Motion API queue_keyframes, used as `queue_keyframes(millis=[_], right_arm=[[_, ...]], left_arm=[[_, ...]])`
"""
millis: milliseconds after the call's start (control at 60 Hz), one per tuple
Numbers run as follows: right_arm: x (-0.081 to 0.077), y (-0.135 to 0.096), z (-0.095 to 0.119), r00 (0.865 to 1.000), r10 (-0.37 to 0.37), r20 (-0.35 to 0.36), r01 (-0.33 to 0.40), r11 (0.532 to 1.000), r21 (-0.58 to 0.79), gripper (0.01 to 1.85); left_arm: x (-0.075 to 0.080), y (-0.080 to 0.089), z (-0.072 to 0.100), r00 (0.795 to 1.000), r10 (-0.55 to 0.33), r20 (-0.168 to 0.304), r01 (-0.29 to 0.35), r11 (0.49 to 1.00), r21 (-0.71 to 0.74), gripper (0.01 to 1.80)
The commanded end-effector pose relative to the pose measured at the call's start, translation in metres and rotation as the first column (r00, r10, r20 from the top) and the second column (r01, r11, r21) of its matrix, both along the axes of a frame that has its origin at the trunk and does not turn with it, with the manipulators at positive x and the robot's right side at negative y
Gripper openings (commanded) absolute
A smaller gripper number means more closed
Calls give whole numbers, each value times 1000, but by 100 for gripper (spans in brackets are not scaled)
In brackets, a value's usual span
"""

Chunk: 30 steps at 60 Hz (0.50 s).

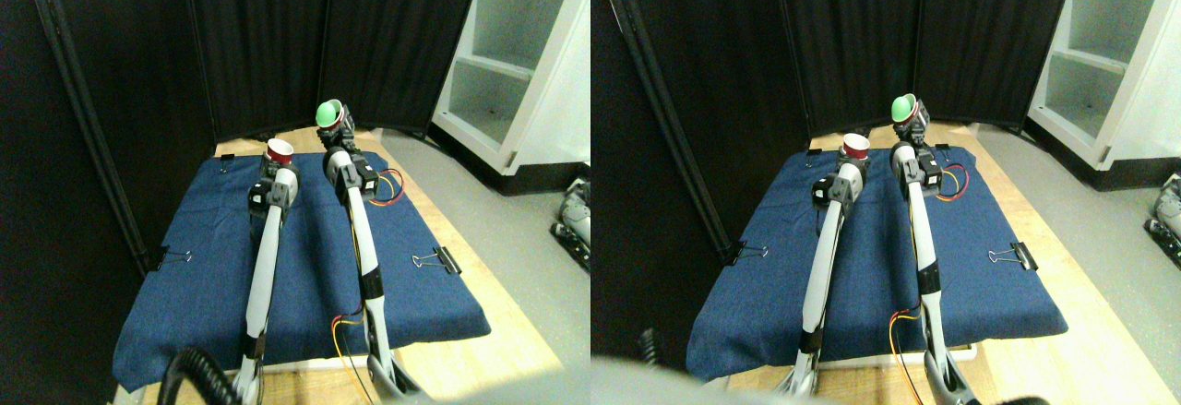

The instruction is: Pour (bimanual)

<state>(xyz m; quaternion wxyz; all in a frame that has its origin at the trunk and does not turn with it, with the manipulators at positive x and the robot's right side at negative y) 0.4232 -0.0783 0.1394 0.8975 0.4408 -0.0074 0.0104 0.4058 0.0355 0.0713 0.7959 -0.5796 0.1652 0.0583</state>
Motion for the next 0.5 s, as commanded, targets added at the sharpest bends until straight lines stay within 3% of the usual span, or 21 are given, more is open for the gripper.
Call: queue_keyframes(millis=[17, 500], right_arm=[[-2, 8, 10, 999, 26, 44, -26, 1000, -2, 33], [-1, 8, 22, 996, 28, 87, -17, 991, -129, 33]], left_arm=[[2, -6, 10, 999, 2, 46, -1, 1000, -14, 33], [3, -12, 8, 1000, -7, 30, 7, 1000, 15, 33]])
